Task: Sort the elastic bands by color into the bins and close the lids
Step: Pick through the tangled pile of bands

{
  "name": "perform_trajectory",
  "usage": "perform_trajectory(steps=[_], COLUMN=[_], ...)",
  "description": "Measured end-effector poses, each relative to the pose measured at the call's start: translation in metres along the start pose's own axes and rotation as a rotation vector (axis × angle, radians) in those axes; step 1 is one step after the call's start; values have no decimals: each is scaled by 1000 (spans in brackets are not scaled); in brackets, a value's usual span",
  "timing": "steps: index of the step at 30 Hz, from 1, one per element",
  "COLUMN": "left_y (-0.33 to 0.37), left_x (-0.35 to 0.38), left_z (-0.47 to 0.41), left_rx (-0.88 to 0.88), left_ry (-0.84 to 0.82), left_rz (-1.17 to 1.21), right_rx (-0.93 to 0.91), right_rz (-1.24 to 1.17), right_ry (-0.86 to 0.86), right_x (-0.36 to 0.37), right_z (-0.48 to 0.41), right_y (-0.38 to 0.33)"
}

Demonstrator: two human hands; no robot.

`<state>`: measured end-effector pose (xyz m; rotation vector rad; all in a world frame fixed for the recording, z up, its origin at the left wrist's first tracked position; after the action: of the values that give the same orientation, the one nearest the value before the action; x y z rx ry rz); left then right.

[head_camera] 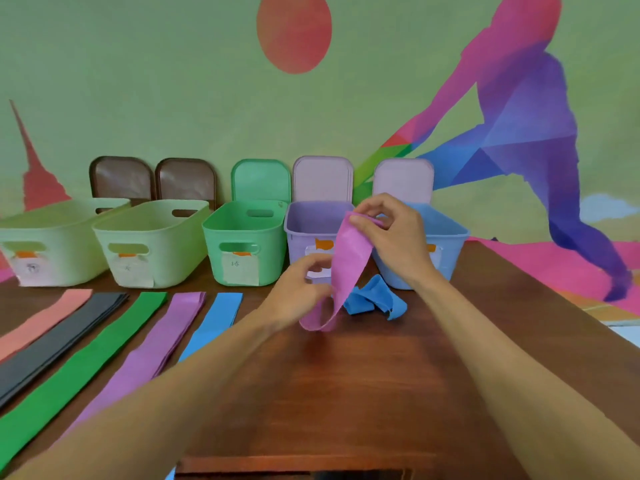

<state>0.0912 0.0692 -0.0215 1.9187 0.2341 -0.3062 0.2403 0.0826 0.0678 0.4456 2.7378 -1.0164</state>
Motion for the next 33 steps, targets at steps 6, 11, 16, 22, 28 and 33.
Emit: perform_trajectory(steps=[6,11,16,22,28,33], left_y=[-2,-32,-34,-10,12,20], left_x=[7,21,33,13,-1,-26], left_z=[0,7,8,-13,-17,-5], left_rx=[-98,-217,-202,-41,15,94], left_ry=[-70,-283,-455,-188,-88,15], left_rz=[169,-20,29,-27,-111,-174], right_rx=[123,225,287,385,529,583], right_rz=[-147,-238,-298,-357,-430,-406], right_ry=[44,57,69,244,289,234], right_x=[8,8,2,-20,-31,-26], right_z=[-8,-4,0,4,8,5], right_y=[-2,4,15,33,57,65])
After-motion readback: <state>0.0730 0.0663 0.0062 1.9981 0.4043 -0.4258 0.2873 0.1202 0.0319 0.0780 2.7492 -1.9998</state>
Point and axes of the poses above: each hand's wrist, its own z-axis away from the middle knuckle, its own x-axis out of the palm, y = z × x, the point moved 9 cm from there along -z, towards the middle knuckle, and after that the axes turned 5 degrees about z, right-handed, at the moved point
